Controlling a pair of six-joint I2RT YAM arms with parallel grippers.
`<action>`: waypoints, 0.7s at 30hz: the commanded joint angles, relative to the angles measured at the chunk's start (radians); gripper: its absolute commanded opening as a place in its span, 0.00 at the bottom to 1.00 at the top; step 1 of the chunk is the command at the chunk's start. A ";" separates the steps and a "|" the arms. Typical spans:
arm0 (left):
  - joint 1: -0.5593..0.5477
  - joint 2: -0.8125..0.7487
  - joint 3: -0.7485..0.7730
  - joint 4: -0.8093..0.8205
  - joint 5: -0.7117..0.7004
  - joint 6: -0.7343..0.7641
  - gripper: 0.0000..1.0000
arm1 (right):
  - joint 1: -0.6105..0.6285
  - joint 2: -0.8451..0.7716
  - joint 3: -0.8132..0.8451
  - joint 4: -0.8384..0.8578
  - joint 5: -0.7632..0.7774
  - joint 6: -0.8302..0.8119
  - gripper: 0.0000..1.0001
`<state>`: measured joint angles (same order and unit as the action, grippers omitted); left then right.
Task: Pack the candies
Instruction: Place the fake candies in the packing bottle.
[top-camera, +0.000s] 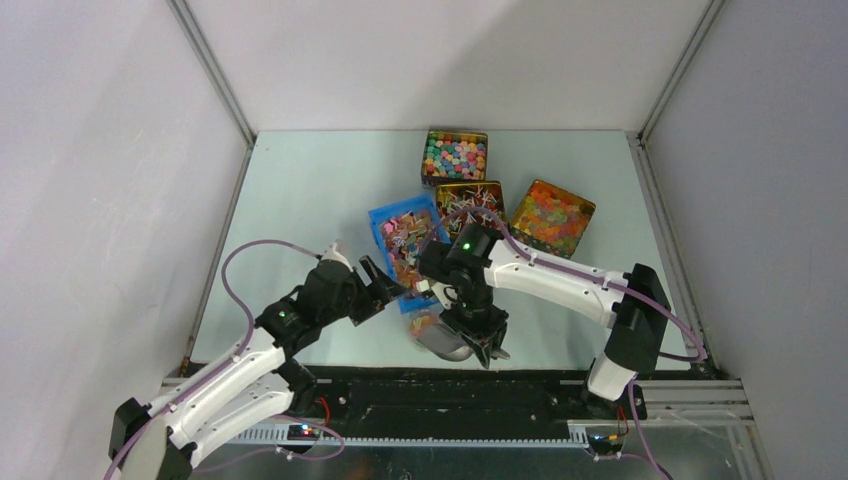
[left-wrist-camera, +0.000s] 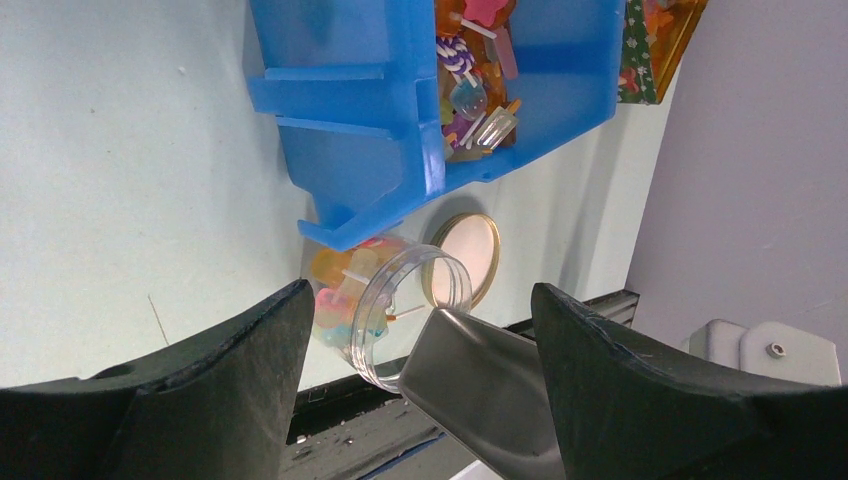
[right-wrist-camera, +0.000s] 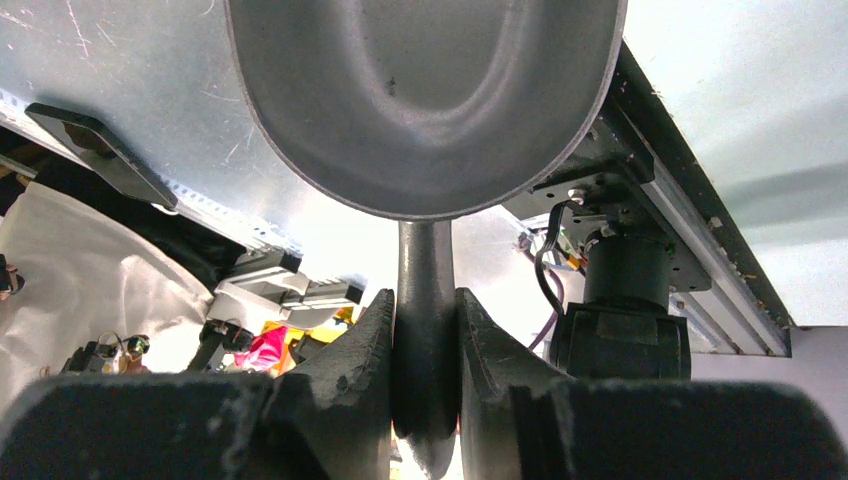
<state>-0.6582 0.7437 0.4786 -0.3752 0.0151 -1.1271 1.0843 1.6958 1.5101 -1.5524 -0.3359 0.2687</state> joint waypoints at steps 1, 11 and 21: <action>0.007 -0.009 -0.005 0.035 0.017 -0.013 0.85 | 0.011 -0.002 0.052 -0.036 -0.015 -0.009 0.00; 0.006 0.000 -0.003 0.041 0.025 -0.008 0.85 | 0.012 -0.012 0.059 -0.044 -0.015 -0.002 0.00; 0.006 0.013 0.003 0.044 0.032 -0.004 0.85 | 0.015 -0.061 -0.014 0.033 0.013 -0.014 0.00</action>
<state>-0.6582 0.7559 0.4786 -0.3668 0.0383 -1.1267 1.0920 1.6947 1.5238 -1.5528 -0.3351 0.2691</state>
